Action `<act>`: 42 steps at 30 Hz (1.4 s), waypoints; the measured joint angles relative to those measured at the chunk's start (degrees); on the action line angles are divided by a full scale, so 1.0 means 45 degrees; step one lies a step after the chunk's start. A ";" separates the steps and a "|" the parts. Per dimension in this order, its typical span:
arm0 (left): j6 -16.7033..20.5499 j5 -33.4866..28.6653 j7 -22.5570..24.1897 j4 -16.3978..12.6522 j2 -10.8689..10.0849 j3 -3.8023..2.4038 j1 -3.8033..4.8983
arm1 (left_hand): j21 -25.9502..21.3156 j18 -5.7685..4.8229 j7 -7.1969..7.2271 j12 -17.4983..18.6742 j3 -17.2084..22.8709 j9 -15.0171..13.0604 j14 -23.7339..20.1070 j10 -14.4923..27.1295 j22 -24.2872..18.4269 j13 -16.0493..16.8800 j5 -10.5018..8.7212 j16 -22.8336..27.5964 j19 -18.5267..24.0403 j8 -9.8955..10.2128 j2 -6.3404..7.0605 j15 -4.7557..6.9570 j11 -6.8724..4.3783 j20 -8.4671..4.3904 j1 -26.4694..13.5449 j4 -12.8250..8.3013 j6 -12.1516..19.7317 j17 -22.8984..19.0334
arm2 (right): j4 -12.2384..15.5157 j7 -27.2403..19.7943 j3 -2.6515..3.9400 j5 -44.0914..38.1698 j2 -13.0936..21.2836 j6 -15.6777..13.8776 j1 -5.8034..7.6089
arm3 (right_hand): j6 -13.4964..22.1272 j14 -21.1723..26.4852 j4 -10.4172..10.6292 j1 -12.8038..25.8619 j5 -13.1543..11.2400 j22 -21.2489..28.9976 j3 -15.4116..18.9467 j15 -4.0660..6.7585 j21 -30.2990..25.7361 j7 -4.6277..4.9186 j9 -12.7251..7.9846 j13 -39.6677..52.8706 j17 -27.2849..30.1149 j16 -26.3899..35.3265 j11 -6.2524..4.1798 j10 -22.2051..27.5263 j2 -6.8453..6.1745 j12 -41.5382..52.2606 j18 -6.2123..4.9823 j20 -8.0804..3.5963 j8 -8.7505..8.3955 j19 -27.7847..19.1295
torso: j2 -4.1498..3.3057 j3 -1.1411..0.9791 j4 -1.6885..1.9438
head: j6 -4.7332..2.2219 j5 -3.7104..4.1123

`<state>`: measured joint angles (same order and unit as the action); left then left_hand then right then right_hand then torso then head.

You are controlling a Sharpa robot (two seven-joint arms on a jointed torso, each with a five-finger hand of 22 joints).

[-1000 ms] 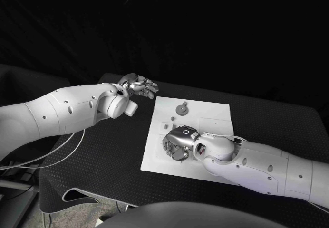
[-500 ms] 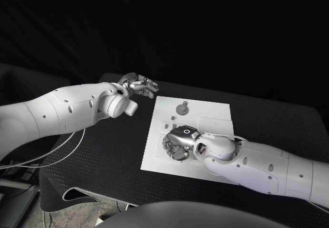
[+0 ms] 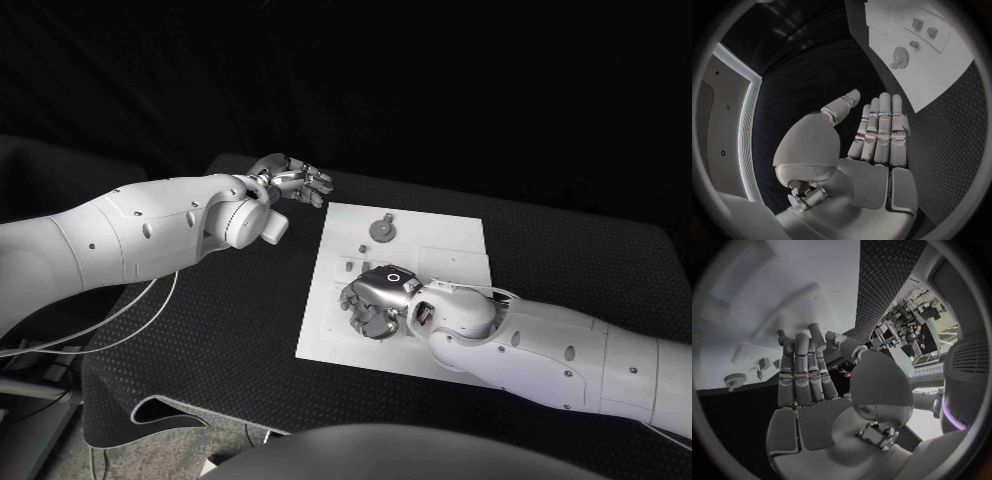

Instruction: Assemble the parts on the task board

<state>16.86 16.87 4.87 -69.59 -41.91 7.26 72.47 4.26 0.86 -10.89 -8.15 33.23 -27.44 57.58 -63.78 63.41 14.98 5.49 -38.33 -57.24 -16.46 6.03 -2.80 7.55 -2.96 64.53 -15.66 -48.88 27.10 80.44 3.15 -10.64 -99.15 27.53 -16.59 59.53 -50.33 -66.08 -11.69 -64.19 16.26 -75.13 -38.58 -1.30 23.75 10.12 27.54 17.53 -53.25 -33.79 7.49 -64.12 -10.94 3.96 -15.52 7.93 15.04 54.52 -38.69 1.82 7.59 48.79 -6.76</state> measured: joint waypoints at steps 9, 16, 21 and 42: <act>-0.0007 0.0000 -0.0013 0.0002 -0.0013 0.0000 0.0000 | 0.0000 0.0000 0.0038 0.0000 0.0000 -0.0001 0.0000 0.0000 0.0001 0.0001 0.0000 0.0000 0.0000 0.0000 0.0000 0.0000 0.0000 0.0000 0.0000 0.0000 0.0038 0.0013 | 0.0030 0.0008 -0.0015 0.0159 0.0118 -0.0271 -0.0017 | 0.0470 0.0633 0.0034 -0.0118 -0.0001 0.0006 0.0439 -0.0244 0.0289 0.0142 -0.0173 -0.0202 -0.0034 -0.0597 0.0281 0.0703 -0.0118 0.0000 0.0101 0.0093 -0.0092 -0.0484 | 0.0000 0.0000 0.0000 | -0.0018 0.0039; -0.0009 0.0000 -0.0025 0.0001 -0.0035 0.0001 0.0000 | 0.0000 0.0000 0.0038 0.0000 0.0000 -0.0001 0.0000 0.0000 0.0002 0.0001 0.0000 0.0000 0.0000 0.0000 0.0000 0.0000 0.0000 0.0000 0.0000 0.0000 0.0038 0.0024 | 0.0133 0.0030 -0.0029 0.0231 0.0255 -0.0395 -0.0030 | 0.0510 0.0722 0.0070 -0.0168 -0.0001 0.0060 0.0474 -0.0244 0.0346 0.0139 -0.0190 -0.0238 0.0029 -0.0663 0.0293 0.0785 -0.0168 0.0001 0.0154 0.0083 -0.0092 -0.0565 | 0.0000 0.0000 0.0000 | -0.0039 0.0057; -0.0012 0.0000 -0.0031 -0.0001 -0.0050 0.0002 0.0000 | 0.0000 -0.0001 0.0038 0.0000 0.0000 -0.0001 0.0000 0.0000 0.0002 0.0002 0.0000 0.0000 0.0000 0.0000 0.0000 0.0000 0.0000 0.0000 0.0000 0.0000 0.0038 0.0026 | 0.0400 0.0001 -0.0046 0.0427 0.0527 -0.0581 -0.0048 | 0.0510 0.0722 0.0105 -0.0168 -0.0001 0.0056 0.0509 -0.0244 0.0461 0.0139 -0.0200 -0.0237 0.0060 -0.0846 0.0296 0.0787 -0.0168 0.0001 0.0198 0.0083 -0.0092 -0.0565 | -0.0001 0.0000 -0.0001 | -0.0076 0.0085; -0.0028 -0.0001 -0.0018 0.0269 -0.0128 0.0038 0.0000 | 0.0000 -0.0001 0.0038 -0.0101 -0.0034 -0.0003 0.0000 0.0000 0.0004 0.0003 0.0000 0.0050 0.0000 -0.0102 -0.0051 0.0000 0.0000 0.0000 -0.0052 0.0034 0.0038 0.0125 | 0.0796 -0.0277 0.0960 0.6490 0.3244 -0.0086 0.2298 | 0.0299 0.0292 0.0936 0.0597 -0.0003 0.0042 0.0939 0.0833 0.2320 -0.0117 0.0978 0.7125 0.0095 -0.4313 -0.0871 0.0025 0.0420 0.3991 0.0186 -0.0480 0.0620 0.0369 | 0.0009 -0.0024 -0.0039 | -0.1024 0.1223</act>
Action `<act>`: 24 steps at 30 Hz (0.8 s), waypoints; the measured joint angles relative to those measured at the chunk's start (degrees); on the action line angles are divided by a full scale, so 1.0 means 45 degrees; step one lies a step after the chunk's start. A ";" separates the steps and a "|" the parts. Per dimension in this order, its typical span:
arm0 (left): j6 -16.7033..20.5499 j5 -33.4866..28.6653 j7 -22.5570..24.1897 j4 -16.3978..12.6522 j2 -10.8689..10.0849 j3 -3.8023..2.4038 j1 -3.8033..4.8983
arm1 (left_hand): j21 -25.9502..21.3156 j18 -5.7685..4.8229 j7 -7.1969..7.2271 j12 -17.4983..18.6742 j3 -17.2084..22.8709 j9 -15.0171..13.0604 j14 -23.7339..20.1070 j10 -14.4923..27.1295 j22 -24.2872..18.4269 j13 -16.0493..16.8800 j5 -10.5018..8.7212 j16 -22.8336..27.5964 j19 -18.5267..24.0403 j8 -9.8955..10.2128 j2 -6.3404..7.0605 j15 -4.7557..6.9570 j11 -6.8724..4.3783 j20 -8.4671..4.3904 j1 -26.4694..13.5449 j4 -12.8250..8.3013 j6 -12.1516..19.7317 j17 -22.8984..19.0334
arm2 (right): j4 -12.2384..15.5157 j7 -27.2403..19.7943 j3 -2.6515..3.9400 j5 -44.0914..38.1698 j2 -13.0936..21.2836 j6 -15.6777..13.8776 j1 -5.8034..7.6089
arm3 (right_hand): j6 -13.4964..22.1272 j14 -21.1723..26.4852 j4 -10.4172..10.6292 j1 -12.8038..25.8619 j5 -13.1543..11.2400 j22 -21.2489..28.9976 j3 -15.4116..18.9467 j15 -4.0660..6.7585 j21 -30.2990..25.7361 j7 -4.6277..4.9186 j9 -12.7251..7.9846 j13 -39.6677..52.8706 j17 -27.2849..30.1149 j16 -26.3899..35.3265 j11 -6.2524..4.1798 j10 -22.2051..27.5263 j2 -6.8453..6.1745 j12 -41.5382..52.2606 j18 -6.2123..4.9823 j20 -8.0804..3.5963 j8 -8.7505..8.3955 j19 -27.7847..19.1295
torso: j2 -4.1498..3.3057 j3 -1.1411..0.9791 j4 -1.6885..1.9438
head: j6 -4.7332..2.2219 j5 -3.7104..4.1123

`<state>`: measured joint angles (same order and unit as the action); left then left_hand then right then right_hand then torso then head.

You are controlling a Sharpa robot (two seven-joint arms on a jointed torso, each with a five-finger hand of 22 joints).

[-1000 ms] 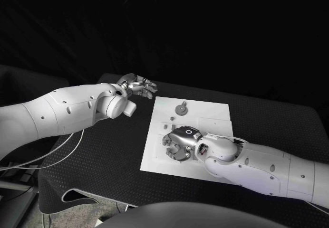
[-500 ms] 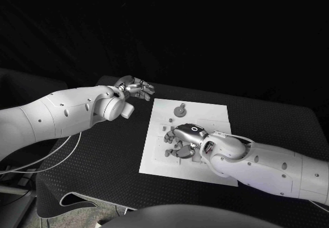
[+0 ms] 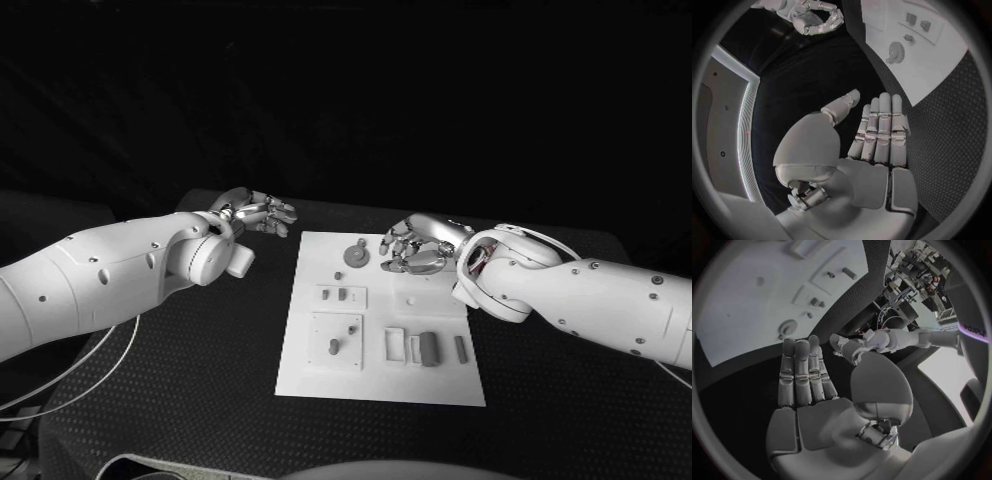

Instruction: Assemble the parts on the task board

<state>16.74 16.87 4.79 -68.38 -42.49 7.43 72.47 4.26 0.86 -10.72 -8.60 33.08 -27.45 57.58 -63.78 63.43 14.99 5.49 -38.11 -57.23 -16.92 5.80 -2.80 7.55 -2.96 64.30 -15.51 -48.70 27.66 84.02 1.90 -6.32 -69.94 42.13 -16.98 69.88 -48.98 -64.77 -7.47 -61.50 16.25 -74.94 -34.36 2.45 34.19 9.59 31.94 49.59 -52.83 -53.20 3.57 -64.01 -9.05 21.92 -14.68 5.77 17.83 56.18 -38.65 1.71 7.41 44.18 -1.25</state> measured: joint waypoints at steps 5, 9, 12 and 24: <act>-0.0026 -0.0012 0.0003 0.0000 0.0001 0.0019 -0.0006 | 0.0000 0.0000 0.0000 -0.0049 -0.0092 0.0000 0.0034 0.0000 -0.0012 0.0000 0.0000 0.0052 0.0000 0.0000 -0.0016 -0.0034 0.0000 0.0000 -0.0220 0.0092 0.0000 0.0046 | 0.0127 0.0718 -0.0020 0.1092 0.0621 0.0220 -0.0011 | -0.0342 -0.0775 0.0368 0.0371 0.0000 0.0001 0.0169 0.0493 0.1398 -0.0342 0.0345 0.2294 -0.0723 -0.2305 -0.0474 -0.0750 -0.0001 0.1597 -0.0004 -0.0550 0.0148 0.0959 | -0.0004 -0.0017 -0.0017 | -0.0205 0.0486; -0.0044 -0.0017 0.0005 0.0000 -0.0006 0.0033 -0.0002 | 0.0000 0.0000 0.0000 -0.0049 -0.0142 0.0013 0.0035 0.0000 -0.0011 0.0000 0.0000 0.0101 0.0000 0.0000 -0.0030 -0.0034 0.0000 0.0000 -0.0235 0.0142 0.0000 0.0082 | 0.0519 0.1592 -0.0023 0.1756 0.0953 0.0651 -0.0013 | -0.0341 -0.0930 0.0997 0.1268 -0.0001 0.0001 0.0290 0.0640 0.2130 -0.0430 0.0575 0.3724 -0.1416 -0.3931 -0.0588 -0.0954 -0.0055 0.3092 -0.0001 -0.0854 0.0148 0.1262 | -0.0009 -0.0034 -0.0016 | -0.0236 0.0712; -0.0056 -0.0021 0.0005 0.0002 -0.0008 0.0044 -0.0003 | 0.0000 0.0000 0.0000 -0.0049 -0.0142 0.0013 0.0035 0.0000 -0.0011 0.0001 0.0000 0.0101 0.0000 0.0000 0.0020 -0.0034 0.0000 0.0000 -0.0285 0.0142 0.0000 0.0082 | 0.0847 0.2377 -0.0056 0.2124 0.1172 0.1224 -0.0012 | -0.0546 -0.0948 0.1668 0.1915 -0.0001 0.0001 0.0151 0.0657 0.2624 -0.0637 0.0901 0.4802 -0.1855 -0.4932 -0.0646 -0.0902 -0.0101 0.4416 0.0019 -0.1013 0.0248 0.1421 | -0.0010 -0.0033 -0.0009 | -0.0226 0.0863; -0.0103 -0.0034 0.0005 -0.0058 -0.0048 0.0061 -0.0004 | 0.0000 0.0000 0.0000 -0.0049 -0.0141 0.0012 0.0034 0.0000 -0.0010 0.0001 0.0000 0.0101 0.0000 0.0000 -0.0032 -0.0034 0.0000 0.0000 -0.0336 0.0211 0.0000 0.0110 | 0.1733 0.4914 -0.0512 0.2348 0.1995 0.4051 -0.0019 | -0.1044 -0.1607 0.2752 0.3042 -0.0009 0.0002 -0.0009 0.0916 0.3740 -0.0902 0.1915 0.5636 -0.3057 -0.6639 -0.0962 -0.0764 -0.0134 0.7072 0.0129 -0.1343 0.0485 0.1472 | -0.0011 -0.0010 0.0009 | -0.0037 0.1218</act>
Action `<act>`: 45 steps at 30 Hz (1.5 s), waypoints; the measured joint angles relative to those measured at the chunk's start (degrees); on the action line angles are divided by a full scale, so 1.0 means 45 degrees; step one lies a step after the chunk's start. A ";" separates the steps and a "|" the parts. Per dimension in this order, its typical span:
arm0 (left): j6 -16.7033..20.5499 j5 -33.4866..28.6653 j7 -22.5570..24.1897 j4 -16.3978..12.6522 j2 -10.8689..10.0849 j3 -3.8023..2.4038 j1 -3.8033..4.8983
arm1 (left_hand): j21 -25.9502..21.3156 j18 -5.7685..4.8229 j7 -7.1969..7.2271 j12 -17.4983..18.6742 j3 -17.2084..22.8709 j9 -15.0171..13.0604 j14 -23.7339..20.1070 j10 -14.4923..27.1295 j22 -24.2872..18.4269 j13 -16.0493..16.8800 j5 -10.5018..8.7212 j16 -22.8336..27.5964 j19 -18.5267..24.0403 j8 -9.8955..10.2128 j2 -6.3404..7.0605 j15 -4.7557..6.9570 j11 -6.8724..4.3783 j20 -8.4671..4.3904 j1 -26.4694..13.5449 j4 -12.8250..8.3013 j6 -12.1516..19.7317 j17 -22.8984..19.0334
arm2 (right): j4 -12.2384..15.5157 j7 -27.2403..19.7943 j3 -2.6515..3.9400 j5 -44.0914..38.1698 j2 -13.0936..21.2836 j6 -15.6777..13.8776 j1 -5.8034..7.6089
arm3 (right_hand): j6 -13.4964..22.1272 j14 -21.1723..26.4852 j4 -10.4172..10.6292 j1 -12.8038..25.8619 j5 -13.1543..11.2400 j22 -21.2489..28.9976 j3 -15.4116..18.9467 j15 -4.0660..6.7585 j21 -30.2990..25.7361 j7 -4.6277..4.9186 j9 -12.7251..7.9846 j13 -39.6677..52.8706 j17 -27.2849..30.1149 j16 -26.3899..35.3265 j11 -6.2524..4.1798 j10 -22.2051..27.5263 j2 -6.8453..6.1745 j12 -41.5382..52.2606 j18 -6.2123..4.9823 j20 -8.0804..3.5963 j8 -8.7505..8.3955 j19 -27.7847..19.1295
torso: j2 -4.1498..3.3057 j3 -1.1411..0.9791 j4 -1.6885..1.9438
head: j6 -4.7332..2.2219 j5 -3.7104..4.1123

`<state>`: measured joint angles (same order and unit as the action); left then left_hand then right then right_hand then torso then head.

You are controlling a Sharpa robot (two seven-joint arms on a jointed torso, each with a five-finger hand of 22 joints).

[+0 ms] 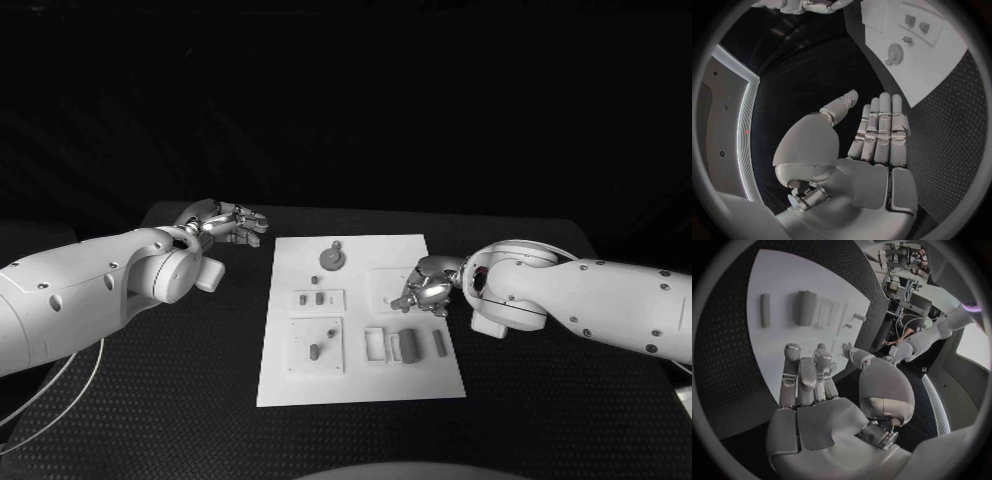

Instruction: Assemble the parts on the task board

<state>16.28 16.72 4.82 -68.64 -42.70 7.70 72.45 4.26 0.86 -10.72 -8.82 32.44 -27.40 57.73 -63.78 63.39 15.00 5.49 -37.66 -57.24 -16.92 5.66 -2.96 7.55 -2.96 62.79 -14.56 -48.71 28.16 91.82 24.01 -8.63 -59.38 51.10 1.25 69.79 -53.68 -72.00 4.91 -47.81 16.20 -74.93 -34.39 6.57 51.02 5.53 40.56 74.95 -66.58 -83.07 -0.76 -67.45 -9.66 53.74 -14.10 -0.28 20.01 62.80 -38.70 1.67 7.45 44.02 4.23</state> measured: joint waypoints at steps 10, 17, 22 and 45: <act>-0.0020 -0.0008 0.0000 -0.0059 -0.0034 0.0007 0.0000 | 0.0000 0.0000 0.0000 0.0000 0.0000 0.0011 0.0000 0.0000 -0.0011 0.0000 0.0000 0.0048 0.0000 0.0000 0.0050 0.0001 0.0000 0.0000 -0.0050 0.0000 0.0000 0.0013 | 0.0530 0.0896 -0.0349 -0.0298 0.0459 0.0781 -0.0002 | -0.0089 -0.0109 0.0229 0.0313 0.0000 0.0001 -0.0229 0.0048 0.0274 -0.0085 0.0181 -0.0001 -0.0136 -0.0252 0.0011 0.0045 -0.0750 0.0579 -0.0040 -0.0101 -0.0100 0.0009 | 0.0001 0.0024 0.0012 | 0.0133 0.0045; -0.0037 -0.0013 0.0000 -0.0089 -0.0053 0.0008 0.0000 | 0.0000 0.0000 0.0000 0.0000 0.0000 0.0011 -0.0001 0.0000 -0.0010 0.0000 0.0000 0.0048 0.0000 0.0000 0.0050 0.0001 0.0000 0.0000 -0.0050 0.0000 0.0000 0.0024 | 0.0361 0.1189 -0.0496 -0.0591 0.0485 0.0961 -0.0005 | -0.0089 -0.0109 0.0404 0.0397 0.0000 0.0001 -0.0334 0.0048 0.0325 -0.0086 0.0234 -0.0002 -0.0126 -0.0321 0.0011 0.0046 -0.0906 0.0663 -0.0042 -0.0145 -0.0151 -0.0039 | 0.0001 0.0027 0.0007 | 0.0221 0.0024; -0.0047 -0.0015 -0.0001 -0.0110 -0.0056 0.0010 0.0000 | 0.0000 0.0000 0.0000 0.0000 0.0000 0.0010 -0.0001 0.0000 -0.0010 0.0000 0.0000 0.0048 0.0000 0.0000 0.0050 0.0001 0.0000 0.0000 -0.0050 0.0000 0.0000 0.0024 | 0.0179 0.1303 -0.0610 -0.0706 0.0282 0.0967 -0.0141 | -0.0172 -0.0109 0.0439 0.0397 0.0000 0.0001 -0.0369 0.0046 0.0325 -0.0168 0.0237 -0.0002 -0.0086 -0.0321 0.0011 0.0049 -0.0906 0.0663 -0.0042 -0.0144 -0.0152 -0.0039 | 0.0002 0.0031 0.0007 | 0.0232 0.0040; -0.0084 -0.0024 -0.0009 -0.0171 -0.0118 0.0012 0.0000 | 0.0000 0.0000 0.0000 0.0001 -0.0030 0.0020 -0.0007 0.0000 -0.0007 0.0001 0.0000 0.0047 0.0000 0.0001 0.0050 0.0007 0.0000 0.0000 -0.0049 0.0029 0.0000 0.0058 | -0.0684 0.1329 -0.0645 -0.0808 -0.0658 0.0852 -0.0882 | -0.0146 0.0031 0.0577 0.0415 -0.0001 0.0002 -0.0370 -0.0001 0.0325 -0.0142 0.0341 -0.0005 0.0173 -0.0321 0.0009 0.0139 -0.1024 0.0712 -0.0044 -0.0185 -0.0344 -0.0086 | 0.0004 0.0017 0.0007 | 0.0264 -0.0085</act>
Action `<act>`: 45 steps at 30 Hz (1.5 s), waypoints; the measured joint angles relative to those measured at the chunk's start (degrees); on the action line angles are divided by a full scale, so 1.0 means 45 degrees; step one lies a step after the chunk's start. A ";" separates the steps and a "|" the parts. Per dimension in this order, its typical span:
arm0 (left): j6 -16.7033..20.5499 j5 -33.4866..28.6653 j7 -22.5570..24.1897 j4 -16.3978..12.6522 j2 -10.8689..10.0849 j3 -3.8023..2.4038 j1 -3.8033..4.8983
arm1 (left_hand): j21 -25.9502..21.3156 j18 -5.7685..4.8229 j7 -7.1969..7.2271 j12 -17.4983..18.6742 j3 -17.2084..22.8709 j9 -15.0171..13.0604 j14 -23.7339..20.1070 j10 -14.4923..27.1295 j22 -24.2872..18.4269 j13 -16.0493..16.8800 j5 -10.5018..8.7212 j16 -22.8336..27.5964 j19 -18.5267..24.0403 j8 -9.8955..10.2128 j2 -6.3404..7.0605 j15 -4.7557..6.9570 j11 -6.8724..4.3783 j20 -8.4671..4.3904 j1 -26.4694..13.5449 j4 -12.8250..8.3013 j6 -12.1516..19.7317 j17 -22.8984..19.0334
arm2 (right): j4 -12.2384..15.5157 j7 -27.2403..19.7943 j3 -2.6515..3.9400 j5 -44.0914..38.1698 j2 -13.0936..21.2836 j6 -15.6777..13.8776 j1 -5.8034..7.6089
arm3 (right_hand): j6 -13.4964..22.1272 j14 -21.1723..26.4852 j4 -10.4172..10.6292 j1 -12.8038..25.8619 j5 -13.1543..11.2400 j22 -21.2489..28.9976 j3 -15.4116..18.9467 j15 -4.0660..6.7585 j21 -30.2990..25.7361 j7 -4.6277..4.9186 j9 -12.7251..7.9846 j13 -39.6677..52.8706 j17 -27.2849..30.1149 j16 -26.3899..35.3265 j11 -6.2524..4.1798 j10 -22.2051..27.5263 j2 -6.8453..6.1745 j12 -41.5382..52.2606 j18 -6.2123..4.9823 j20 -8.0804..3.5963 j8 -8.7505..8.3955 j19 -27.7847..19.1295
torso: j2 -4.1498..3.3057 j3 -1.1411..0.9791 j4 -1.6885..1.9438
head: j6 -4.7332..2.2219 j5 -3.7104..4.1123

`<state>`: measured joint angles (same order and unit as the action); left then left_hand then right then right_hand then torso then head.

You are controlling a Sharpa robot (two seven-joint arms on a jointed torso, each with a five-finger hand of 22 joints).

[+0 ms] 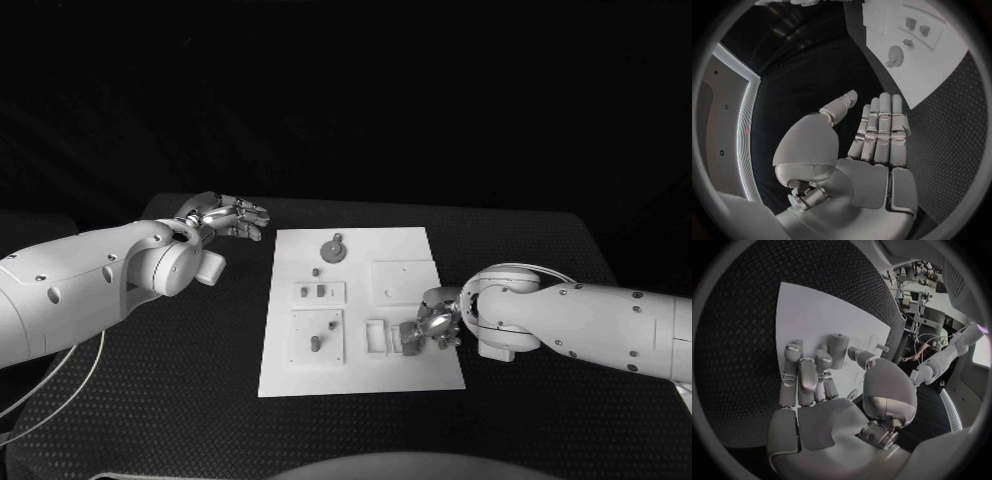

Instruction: Assemble the parts on the task board

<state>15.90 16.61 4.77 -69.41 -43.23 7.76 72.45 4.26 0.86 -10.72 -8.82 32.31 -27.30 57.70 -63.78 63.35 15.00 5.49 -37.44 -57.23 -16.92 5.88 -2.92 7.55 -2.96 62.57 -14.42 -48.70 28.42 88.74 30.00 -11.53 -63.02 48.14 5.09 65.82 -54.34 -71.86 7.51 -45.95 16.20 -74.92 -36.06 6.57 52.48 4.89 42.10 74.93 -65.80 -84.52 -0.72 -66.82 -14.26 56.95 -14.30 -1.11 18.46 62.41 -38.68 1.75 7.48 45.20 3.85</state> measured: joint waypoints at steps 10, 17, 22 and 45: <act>-0.0011 -0.0002 -0.0003 -0.0006 -0.0013 0.0000 0.0000 | 0.0000 0.0000 0.0000 0.0000 0.0000 -0.0001 0.0000 0.0000 0.0001 0.0000 0.0000 0.0049 0.0000 0.0000 0.0000 0.0000 0.0000 0.0000 0.0000 0.0000 0.0000 0.0010 | -0.0220 -0.0004 -0.0007 0.0005 -0.0154 -0.0095 -0.0045 | -0.0068 0.0118 -0.0260 -0.0224 0.0000 0.0001 0.0214 -0.0061 0.0120 0.0154 -0.0027 -0.0034 0.0135 -0.0079 0.0019 0.0293 0.0491 0.0148 0.0001 0.0043 -0.0163 -0.0181 | 0.0000 0.0000 -0.0002 | 0.0024 0.0034; -0.0022 -0.0003 -0.0010 -0.0006 -0.0016 0.0000 0.0000 | 0.0000 0.0000 0.0000 0.0000 0.0000 -0.0002 0.0000 0.0000 0.0001 0.0000 0.0000 0.0049 0.0000 -0.0047 0.0000 0.0000 0.0000 0.0000 0.0000 0.0000 0.0000 0.0012 | -0.0231 0.0009 -0.0022 0.0008 -0.0200 -0.0159 -0.0031 | -0.0255 0.0177 -0.2111 -0.0203 -0.0014 0.0001 0.0622 -0.0061 0.0227 0.0174 -0.0030 -0.0274 0.0327 -0.0241 0.0090 0.0361 0.1482 0.0351 0.0002 0.0114 -0.0349 -0.0347 | 0.0000 0.0000 -0.0002 | 0.0076 0.0042; -0.0028 -0.0004 -0.0012 -0.0009 -0.0021 0.0000 0.0001 | 0.0000 -0.0001 0.0000 0.0000 0.0000 -0.0002 0.0000 0.0000 0.0001 0.0000 0.0000 0.0049 0.0000 -0.0048 0.0000 0.0000 0.0000 0.0000 0.0000 -0.0001 0.0000 0.0014 | -0.0280 0.0054 -0.0031 0.0008 -0.0265 -0.0230 -0.0024 | -0.0481 0.0301 -0.2856 -0.0097 0.0001 0.0001 0.0844 -0.0054 0.0248 0.0085 -0.0030 -0.0440 0.0509 -0.0241 0.0073 0.0379 0.1823 0.0394 0.0004 0.0155 -0.0411 -0.0388 | 0.0000 0.0006 0.0004 | 0.0111 0.0039; -0.0044 -0.0006 -0.0027 0.0003 -0.0033 0.0000 0.0001 | 0.0000 0.0000 0.0000 0.0000 0.0036 0.0008 -0.0001 0.0000 0.0002 0.0000 0.0000 0.0049 0.0000 -0.0048 -0.0001 0.0001 0.0000 0.0000 0.0000 0.0034 0.0000 0.0050 | -0.0196 0.0222 -0.0100 0.0064 -0.0269 -0.0937 -0.0112 | -0.1022 0.0340 -0.3101 0.0207 0.0046 0.0001 0.1087 -0.0016 0.0247 0.0017 0.0032 -0.0718 0.0686 -0.0342 0.0024 0.0330 0.2191 0.0493 0.0010 0.0201 -0.0460 -0.0429 | 0.0002 0.0007 -0.0002 | 0.0074 -0.0051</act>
<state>15.70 16.58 4.65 -69.39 -43.38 7.76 72.45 4.26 0.86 -10.72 -8.82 32.47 -27.27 57.70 -63.78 63.36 15.00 5.49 -37.22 -57.24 -17.13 5.88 -2.92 7.55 -2.96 62.57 -14.27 -48.71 28.64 87.86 30.99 -11.98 -62.73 46.93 0.87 65.32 -58.93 -70.33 -6.45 -45.02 16.41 -74.92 -31.17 6.49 53.59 4.97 42.24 71.70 -62.72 -86.06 -0.61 -65.34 -4.41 59.17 -14.25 -0.20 16.40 60.49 -38.67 1.78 7.47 45.54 3.61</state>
